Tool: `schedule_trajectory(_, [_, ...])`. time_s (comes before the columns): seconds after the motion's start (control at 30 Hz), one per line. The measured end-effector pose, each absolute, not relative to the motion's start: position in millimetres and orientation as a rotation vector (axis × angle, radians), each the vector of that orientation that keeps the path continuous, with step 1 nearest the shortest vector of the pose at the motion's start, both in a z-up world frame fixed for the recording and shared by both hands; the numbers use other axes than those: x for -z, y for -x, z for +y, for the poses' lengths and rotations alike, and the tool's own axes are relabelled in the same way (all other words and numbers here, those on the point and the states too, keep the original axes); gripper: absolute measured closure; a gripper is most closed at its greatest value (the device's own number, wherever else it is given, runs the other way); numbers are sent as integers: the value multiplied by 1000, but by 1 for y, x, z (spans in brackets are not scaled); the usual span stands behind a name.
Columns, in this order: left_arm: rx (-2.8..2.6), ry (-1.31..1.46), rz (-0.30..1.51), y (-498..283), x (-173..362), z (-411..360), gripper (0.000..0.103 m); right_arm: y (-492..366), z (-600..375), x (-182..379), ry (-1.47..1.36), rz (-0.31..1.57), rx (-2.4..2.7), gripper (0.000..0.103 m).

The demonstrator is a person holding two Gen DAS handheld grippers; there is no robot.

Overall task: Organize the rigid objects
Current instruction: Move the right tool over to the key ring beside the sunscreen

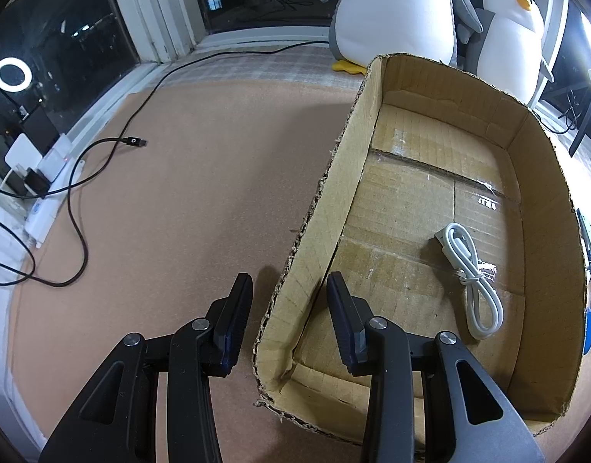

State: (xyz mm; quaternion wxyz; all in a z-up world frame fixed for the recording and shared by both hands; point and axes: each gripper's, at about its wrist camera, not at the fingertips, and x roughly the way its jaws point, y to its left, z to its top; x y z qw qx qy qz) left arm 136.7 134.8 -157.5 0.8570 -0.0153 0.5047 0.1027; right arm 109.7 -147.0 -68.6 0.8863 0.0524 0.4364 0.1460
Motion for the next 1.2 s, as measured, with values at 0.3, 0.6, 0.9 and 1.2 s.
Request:
schedule_trajectory(0.3, [-217, 31, 1061, -137, 157, 135, 66, -94, -226, 77, -158, 917, -183, 42])
schedule_trajectory(0.6, [-223, 30, 1065, -139, 157, 134, 65, -96, -296, 106, -222, 969, -73, 50])
schedule_trajectory(0.9, [-228, 20, 1068, -139, 157, 133, 65, -113, -322, 138, -251, 1018, -60, 64])
schedule_trajectory(1.2, [-238, 6, 1074, -140, 158, 130, 65, -134, -334, 153, -282, 1053, -69, 67])
